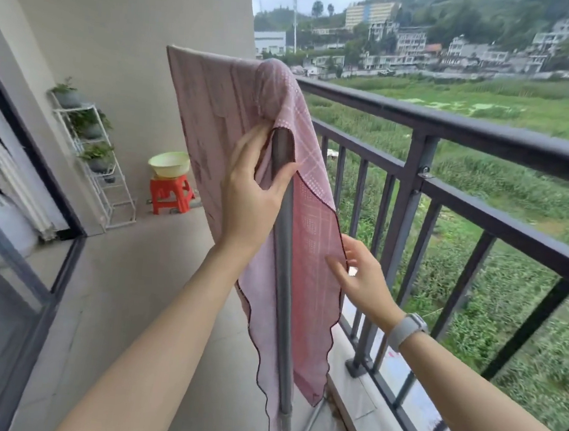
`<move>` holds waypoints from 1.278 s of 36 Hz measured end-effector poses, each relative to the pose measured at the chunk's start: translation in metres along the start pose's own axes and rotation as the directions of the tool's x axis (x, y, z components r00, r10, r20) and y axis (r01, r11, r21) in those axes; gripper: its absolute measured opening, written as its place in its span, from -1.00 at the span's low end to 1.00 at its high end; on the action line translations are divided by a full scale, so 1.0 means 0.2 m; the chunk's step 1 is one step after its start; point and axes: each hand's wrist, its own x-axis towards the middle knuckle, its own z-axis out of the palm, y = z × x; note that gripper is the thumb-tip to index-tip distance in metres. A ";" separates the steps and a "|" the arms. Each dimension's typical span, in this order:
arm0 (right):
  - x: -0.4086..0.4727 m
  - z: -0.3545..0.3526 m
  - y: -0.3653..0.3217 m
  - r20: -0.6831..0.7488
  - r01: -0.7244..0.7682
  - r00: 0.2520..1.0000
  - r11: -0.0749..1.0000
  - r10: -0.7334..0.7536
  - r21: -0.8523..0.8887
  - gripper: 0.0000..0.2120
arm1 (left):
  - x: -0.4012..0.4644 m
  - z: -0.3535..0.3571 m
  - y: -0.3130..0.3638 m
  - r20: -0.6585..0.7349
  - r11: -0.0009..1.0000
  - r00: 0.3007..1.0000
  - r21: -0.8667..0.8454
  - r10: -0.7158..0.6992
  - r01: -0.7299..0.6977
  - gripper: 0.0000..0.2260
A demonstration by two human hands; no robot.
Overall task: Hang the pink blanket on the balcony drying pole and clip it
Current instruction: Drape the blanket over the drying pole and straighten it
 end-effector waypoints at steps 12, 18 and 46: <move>0.21 0.04 -0.38 -0.277 0.333 0.888 0.929 -0.367 -0.162 -0.73 | -0.06 -0.04 -0.09 -0.053 0.988 0.987 -0.007 -0.153 0.153 -0.91; 0.17 0.04 -0.33 -0.323 0.300 0.880 0.935 -0.348 -0.190 -0.78 | -0.18 -0.03 -0.11 -0.009 0.977 0.987 0.143 -0.159 0.158 -0.61; 0.13 0.68 -1.13 -0.328 0.393 0.643 0.666 -0.692 -0.635 -0.57 | 0.11 -0.76 -0.74 0.504 0.983 0.864 0.154 0.011 -0.102 -0.52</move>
